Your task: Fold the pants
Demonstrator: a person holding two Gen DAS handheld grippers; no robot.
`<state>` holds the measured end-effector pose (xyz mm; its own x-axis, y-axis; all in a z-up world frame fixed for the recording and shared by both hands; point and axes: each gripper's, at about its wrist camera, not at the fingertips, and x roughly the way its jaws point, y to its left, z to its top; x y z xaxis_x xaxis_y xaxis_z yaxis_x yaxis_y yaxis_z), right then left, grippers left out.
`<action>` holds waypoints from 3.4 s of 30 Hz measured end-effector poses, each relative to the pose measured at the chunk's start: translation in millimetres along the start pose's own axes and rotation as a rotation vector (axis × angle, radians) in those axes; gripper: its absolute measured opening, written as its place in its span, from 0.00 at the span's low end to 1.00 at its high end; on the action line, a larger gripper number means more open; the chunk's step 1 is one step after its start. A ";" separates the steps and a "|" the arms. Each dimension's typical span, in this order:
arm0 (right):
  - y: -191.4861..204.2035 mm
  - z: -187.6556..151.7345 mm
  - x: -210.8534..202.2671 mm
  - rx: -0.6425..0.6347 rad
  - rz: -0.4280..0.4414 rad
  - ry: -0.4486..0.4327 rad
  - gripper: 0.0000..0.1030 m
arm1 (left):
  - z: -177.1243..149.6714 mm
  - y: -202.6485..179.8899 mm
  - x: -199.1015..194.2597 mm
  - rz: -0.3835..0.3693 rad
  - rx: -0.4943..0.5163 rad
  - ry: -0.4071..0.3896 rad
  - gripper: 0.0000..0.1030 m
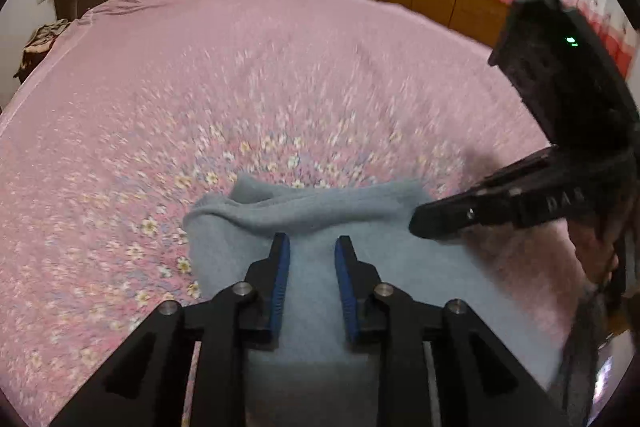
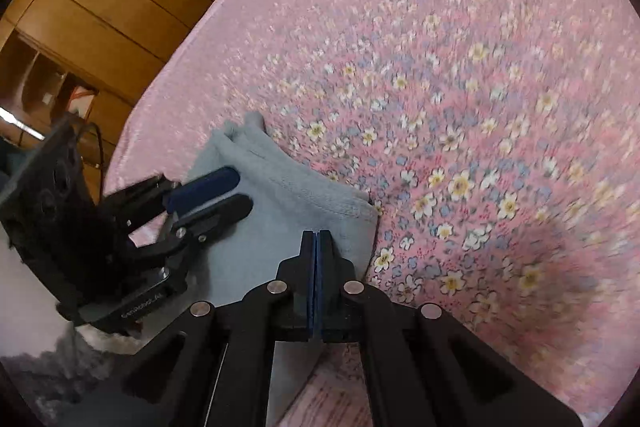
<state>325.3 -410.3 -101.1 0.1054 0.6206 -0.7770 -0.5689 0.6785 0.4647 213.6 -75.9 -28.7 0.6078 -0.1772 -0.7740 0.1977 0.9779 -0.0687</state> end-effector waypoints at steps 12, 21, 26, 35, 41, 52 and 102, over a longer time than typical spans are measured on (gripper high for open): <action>62.3 -47.7 -90.4 -0.021 -0.087 -0.253 0.00 | -4.7 -4.6 -43.4 -0.038 -0.016 -0.045 0.65; 132.7 -96.3 -155.8 -0.216 -0.223 -0.391 0.81 | -25.9 -35.9 -132.2 0.070 0.098 -0.316 0.89; 168.2 -155.6 -158.6 -0.167 -0.477 -0.710 0.88 | -58.0 -27.3 -173.0 0.086 0.048 -0.386 0.99; 175.4 -261.6 -84.6 0.138 -0.488 -0.764 0.97 | -149.2 -8.2 -155.5 0.131 -0.121 -0.239 1.00; 151.8 -281.3 -53.6 0.080 -0.492 -0.681 0.98 | -203.3 -14.7 -152.6 0.151 -0.162 -0.294 1.00; 168.0 -276.7 -48.5 -0.031 -0.525 -0.707 0.99 | -201.8 -12.4 -145.9 0.089 -0.148 -0.290 1.00; 156.6 -278.1 -38.1 0.015 -0.513 -0.664 0.99 | -199.5 -42.2 -133.1 0.113 -0.106 -0.270 1.00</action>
<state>5.4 -437.0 -116.8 0.8092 0.3328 -0.4843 -0.3091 0.9420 0.1308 -29.1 -71.4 -48.4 0.8063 -0.0755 -0.5867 0.0444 0.9967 -0.0673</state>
